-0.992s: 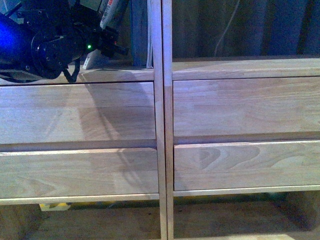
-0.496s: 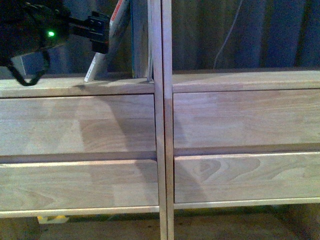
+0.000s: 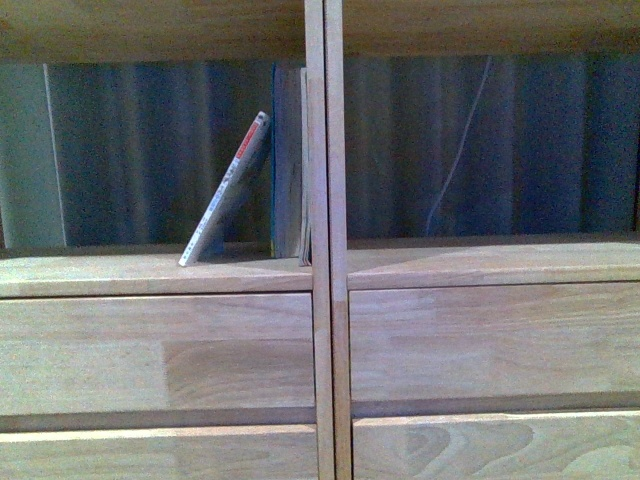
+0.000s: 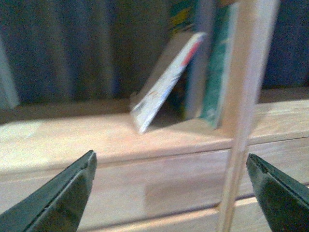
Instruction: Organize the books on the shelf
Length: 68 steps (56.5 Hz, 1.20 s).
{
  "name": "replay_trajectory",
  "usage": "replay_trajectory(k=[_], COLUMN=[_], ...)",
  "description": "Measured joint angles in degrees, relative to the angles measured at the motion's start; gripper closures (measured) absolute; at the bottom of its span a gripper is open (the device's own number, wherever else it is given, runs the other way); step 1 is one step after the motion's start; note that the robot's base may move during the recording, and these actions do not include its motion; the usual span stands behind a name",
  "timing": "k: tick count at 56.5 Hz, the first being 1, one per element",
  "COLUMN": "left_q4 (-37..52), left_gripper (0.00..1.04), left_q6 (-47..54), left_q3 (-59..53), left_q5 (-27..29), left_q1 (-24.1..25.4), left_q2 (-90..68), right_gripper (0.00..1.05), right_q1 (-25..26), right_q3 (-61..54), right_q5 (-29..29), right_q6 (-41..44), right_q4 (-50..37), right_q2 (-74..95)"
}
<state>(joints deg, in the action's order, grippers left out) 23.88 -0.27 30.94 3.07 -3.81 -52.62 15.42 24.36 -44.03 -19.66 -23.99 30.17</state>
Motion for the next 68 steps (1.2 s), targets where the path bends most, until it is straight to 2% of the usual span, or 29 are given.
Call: replay_trajectory(k=[1,2,5,8,13,19,25,38,45,68], left_q4=[0.0,0.1,0.8,1.4,2.7,3.7,3.7,1.1,-0.6,-5.0], left_gripper=[0.36,0.37,0.48,0.57,0.74,1.01,1.02,1.02,1.02,1.02], left_q6=[0.0,0.0,0.0,0.0,0.0,0.0,0.1,0.1,0.1,0.1], left_q3=[-1.0,-1.6,-4.9,-7.6,-11.7,-16.5,-20.7,-25.2,-26.6,-30.3], left_q5=[0.3,0.4,-2.3,-2.9,-2.9,-3.1,-3.1,-3.1,-3.0,-3.0], left_q1=[0.1,0.1,1.6,2.7,3.5,3.6,3.6,3.7,3.7,3.7], left_q2=[0.7,1.1,2.4,3.4,6.3,10.3,14.6,21.9,24.9,33.5], right_gripper=[0.12,0.14,0.24,0.32,0.49,0.75,1.02,1.02,1.02,1.02], right_q1=[-1.4,-2.1,-6.0,-7.7,-13.0,-15.2,-15.2,-15.2,-15.2,-15.2], right_q3=[0.9,1.3,2.0,0.3,-4.0,-9.3,-13.4,-18.1,-19.4,-21.7], right_q5=[6.8,9.4,23.5,31.3,42.8,43.6,43.8,43.8,43.9,43.9], right_q6=[2.2,3.1,9.2,13.0,16.6,18.4,19.3,19.3,19.3,19.3], right_q4=[4.2,6.4,16.9,21.4,21.6,20.1,19.0,18.5,24.5,24.4], right_q2=[-0.7,-1.0,-3.1,-4.9,-7.3,-10.6,-13.6,-17.8,-24.5,-27.5])
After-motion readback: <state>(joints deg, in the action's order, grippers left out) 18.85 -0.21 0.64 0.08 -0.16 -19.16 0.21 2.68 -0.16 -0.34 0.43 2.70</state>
